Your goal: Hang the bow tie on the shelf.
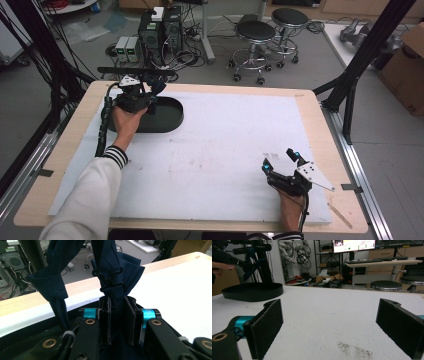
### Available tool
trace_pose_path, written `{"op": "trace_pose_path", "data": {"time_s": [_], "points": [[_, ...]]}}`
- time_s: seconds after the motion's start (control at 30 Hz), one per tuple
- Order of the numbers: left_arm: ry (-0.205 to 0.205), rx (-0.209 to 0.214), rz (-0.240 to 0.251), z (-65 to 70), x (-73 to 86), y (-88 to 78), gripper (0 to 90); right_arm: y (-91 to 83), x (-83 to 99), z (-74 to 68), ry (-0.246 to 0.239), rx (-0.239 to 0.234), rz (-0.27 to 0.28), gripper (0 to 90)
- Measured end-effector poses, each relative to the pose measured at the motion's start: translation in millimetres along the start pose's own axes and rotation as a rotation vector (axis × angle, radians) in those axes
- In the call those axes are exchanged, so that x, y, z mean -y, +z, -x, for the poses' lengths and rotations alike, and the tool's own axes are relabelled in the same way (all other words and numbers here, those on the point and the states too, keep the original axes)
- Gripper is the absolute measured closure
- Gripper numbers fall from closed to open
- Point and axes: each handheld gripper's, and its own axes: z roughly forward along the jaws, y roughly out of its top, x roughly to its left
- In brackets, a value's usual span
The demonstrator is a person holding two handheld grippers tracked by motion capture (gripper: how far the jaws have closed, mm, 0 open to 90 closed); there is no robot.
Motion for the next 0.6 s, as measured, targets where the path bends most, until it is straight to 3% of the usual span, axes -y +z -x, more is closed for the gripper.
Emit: {"op": "trace_pose_path", "data": {"time_s": [0.1,0.23,0.33,0.37,0.4,0.43,0.53,0.6], "points": [[0.037,-0.018,0.008,2.5,-1.4,-2.8,71.0,0.1,0.0,0.4,-0.004,0.002,0.002,6.3],[0.073,-0.004,0.034,5.3,-3.5,-6.0,50.9,0.1,-0.1,0.3,-0.002,0.001,0.003,6.3],[0.015,0.032,0.020,4.2,-4.0,-7.9,23.9,0.2,-0.1,-0.3,-0.003,-0.001,0.002,6.2],[-0.017,0.046,-0.001,2.9,-3.7,-9.0,19.3,0.3,0.0,-0.3,-0.005,-0.001,0.002,6.2],[-0.024,0.060,-0.014,2.0,-3.4,-10.7,14.6,0.3,0.0,-0.3,-0.006,-0.001,0.003,6.2],[-0.020,0.060,-0.017,1.7,-2.7,-13.5,13.6,0.2,0.1,-0.3,-0.007,-0.002,0.005,6.2],[0.004,0.033,0.076,3.0,5.8,-28.1,13.2,-0.3,0.1,0.4,-0.007,-0.003,0.010,6.2],[0.014,0.028,0.111,2.0,11.0,-37.3,13.4,-0.7,0.2,-0.1,-0.005,-0.006,0.007,6.2]]}}
